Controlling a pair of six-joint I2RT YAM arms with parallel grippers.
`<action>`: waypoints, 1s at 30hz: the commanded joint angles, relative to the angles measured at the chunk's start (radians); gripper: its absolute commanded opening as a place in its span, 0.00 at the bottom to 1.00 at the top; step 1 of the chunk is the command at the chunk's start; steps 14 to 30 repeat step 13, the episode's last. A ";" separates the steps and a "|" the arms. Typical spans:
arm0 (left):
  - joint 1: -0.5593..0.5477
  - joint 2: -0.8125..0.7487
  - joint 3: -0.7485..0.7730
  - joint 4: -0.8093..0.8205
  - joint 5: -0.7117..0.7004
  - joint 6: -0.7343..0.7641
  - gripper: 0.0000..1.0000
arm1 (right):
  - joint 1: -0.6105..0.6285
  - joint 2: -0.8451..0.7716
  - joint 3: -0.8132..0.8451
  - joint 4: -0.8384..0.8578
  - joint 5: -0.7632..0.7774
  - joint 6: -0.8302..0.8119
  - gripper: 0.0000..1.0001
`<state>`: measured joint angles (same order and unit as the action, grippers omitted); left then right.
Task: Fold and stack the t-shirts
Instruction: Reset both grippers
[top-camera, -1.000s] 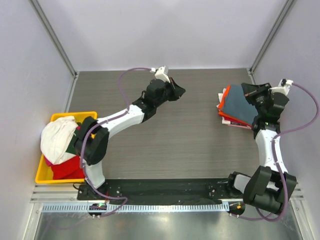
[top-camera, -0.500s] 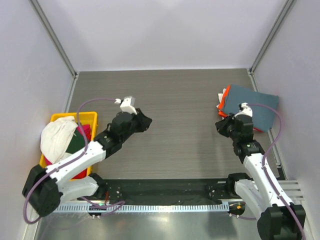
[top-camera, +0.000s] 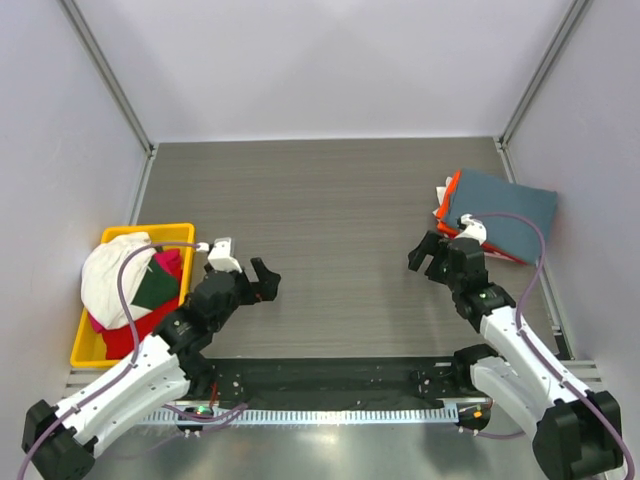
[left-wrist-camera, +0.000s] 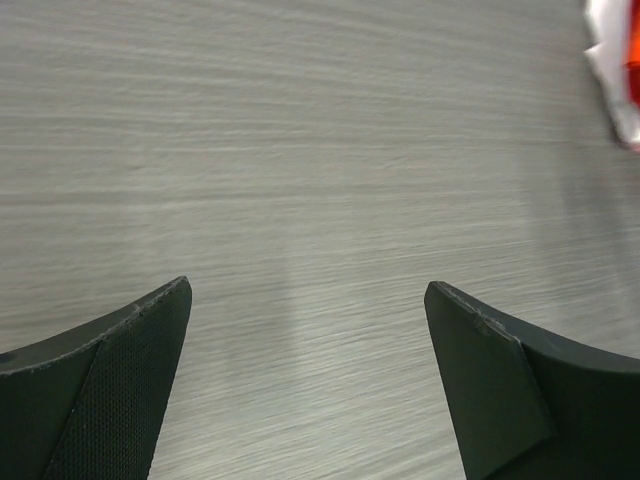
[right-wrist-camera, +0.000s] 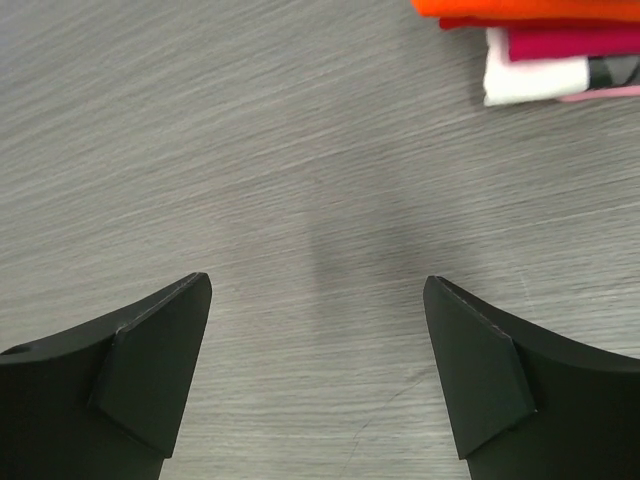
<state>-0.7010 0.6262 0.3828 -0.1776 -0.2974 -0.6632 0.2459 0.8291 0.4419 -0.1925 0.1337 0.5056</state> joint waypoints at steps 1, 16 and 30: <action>0.000 -0.060 -0.048 -0.049 -0.092 0.047 1.00 | 0.006 -0.089 -0.035 0.079 0.087 -0.009 0.94; 0.000 -0.122 -0.065 -0.043 -0.043 0.071 1.00 | 0.006 -0.363 -0.120 0.059 0.073 -0.019 0.96; 0.000 -0.122 -0.065 -0.043 -0.043 0.071 1.00 | 0.006 -0.363 -0.120 0.059 0.073 -0.019 0.96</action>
